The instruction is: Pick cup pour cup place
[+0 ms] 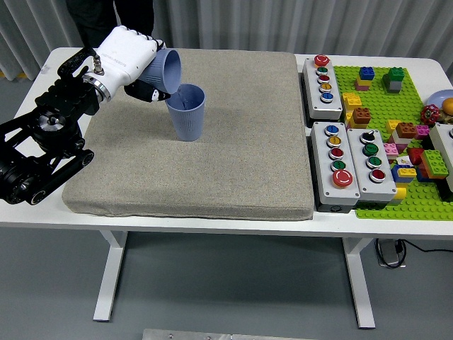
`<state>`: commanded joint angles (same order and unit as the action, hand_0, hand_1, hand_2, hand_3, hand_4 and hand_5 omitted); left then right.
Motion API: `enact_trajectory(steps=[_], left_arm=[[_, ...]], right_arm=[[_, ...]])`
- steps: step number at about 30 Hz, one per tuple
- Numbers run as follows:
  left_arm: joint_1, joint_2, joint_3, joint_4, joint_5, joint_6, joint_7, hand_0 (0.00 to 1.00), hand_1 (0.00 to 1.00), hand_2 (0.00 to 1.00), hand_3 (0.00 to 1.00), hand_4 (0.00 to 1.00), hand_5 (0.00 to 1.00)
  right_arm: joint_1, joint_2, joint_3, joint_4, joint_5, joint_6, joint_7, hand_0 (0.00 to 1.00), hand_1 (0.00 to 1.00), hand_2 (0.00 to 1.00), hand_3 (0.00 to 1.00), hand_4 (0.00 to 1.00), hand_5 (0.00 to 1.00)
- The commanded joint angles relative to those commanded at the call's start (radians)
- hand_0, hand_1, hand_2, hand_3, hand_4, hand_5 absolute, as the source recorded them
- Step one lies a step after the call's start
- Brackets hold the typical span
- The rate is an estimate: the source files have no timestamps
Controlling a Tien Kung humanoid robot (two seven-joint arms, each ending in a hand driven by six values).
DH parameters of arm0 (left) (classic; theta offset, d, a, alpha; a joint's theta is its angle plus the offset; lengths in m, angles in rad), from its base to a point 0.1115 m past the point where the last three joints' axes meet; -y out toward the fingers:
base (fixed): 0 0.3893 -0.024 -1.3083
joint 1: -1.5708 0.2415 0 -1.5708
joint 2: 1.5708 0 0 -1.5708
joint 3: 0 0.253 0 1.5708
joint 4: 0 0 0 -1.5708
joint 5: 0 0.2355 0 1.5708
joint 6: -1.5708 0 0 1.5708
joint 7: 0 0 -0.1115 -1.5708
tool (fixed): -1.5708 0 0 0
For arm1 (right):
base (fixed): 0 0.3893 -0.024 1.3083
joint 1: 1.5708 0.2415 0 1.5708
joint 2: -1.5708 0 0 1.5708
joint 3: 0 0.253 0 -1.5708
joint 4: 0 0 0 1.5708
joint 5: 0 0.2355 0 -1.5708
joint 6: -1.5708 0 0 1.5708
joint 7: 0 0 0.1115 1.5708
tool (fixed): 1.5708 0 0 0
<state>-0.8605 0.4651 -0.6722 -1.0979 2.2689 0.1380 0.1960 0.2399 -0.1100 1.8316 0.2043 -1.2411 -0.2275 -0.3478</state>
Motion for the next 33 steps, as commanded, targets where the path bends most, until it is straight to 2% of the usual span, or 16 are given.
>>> enact_trajectory(steps=[14,21,33], left_arm=[[-0.015,0.006,0.019,-0.007,0.000,0.003,0.010,0.451,0.425,0.450,0.425,0.755,0.307],[-0.035,0.012,0.051,-0.008,0.000,0.007,0.014,0.452,0.425,0.450,0.424,0.754,0.307],[-0.054,0.010,0.076,-0.009,0.000,0.011,0.020,0.452,0.426,0.450,0.424,0.757,0.311]], right_arm=[[0.002,-0.001,0.001,0.000,-0.001,0.001,0.001,0.688,0.639,0.589,0.594,0.002,0.148],[0.005,-0.002,-0.003,-0.001,0.008,-0.001,0.002,0.687,0.638,0.588,0.594,0.002,0.148],[0.005,-0.002,-0.004,-0.001,0.009,-0.002,0.001,0.687,0.638,0.588,0.593,0.002,0.148]])
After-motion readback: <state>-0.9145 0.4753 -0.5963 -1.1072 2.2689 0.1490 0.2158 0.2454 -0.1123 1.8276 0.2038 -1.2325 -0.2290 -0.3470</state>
